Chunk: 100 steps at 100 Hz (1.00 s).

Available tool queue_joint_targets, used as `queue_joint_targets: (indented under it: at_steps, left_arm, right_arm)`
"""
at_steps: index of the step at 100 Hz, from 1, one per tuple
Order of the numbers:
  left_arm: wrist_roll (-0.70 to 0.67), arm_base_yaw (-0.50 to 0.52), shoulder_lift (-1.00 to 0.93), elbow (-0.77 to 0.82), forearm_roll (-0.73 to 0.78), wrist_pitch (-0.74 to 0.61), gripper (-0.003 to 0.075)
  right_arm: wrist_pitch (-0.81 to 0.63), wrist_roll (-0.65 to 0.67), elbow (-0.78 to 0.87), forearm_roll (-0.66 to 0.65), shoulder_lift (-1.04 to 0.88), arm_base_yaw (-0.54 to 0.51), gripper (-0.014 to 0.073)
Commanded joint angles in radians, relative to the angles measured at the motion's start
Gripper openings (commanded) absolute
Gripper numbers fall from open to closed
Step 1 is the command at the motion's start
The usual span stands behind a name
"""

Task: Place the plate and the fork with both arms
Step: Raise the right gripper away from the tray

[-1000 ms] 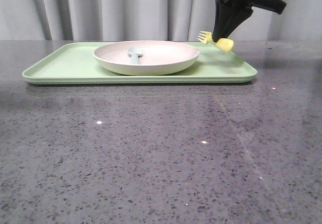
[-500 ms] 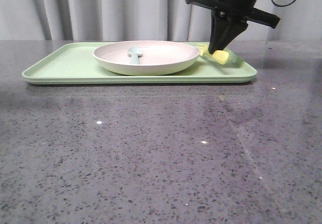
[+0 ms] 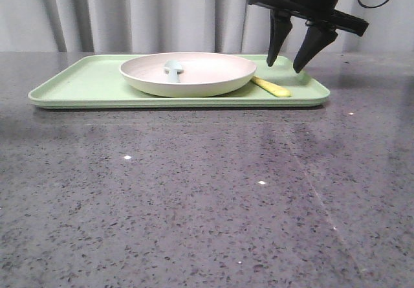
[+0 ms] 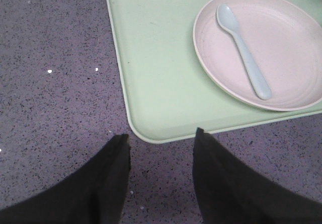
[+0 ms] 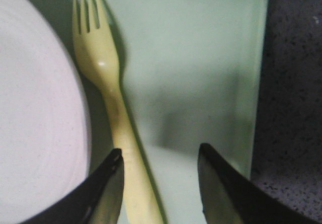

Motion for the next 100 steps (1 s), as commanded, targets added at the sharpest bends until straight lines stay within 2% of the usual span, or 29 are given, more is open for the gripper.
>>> queue_joint_targets:
  at_steps: [1, 45, 53, 76, 89, 100]
  left_arm:
    - [-0.008, -0.009, -0.022, -0.027, -0.003, -0.088, 0.0302]
    - [-0.008, -0.009, -0.025, -0.027, -0.001, -0.115, 0.0302]
    - [-0.008, -0.009, -0.036, -0.022, -0.001, -0.125, 0.0302]
    - [-0.008, -0.009, -0.146, 0.087, -0.001, -0.232, 0.0302]
    - [-0.008, -0.009, -0.225, 0.166, 0.005, -0.275, 0.0284]
    - [-0.008, -0.009, -0.291, 0.229, 0.031, -0.297, 0.0223]
  right_arm:
    - [-0.017, -0.005, -0.026, 0.015, -0.08, -0.005, 0.0362]
    - [0.02, -0.005, 0.009, -0.119, -0.288, -0.005, 0.0361]
    - [-0.002, -0.005, 0.053, -0.144, -0.362, -0.005, 0.0325]
    - [-0.102, -0.005, 0.298, -0.197, -0.635, -0.005, 0.0139]
    - [-0.193, -0.005, 0.463, -0.224, -0.806, -0.005, 0.012]
    - [-0.273, -0.005, 0.614, -0.27, -0.938, -0.005, 0.012]
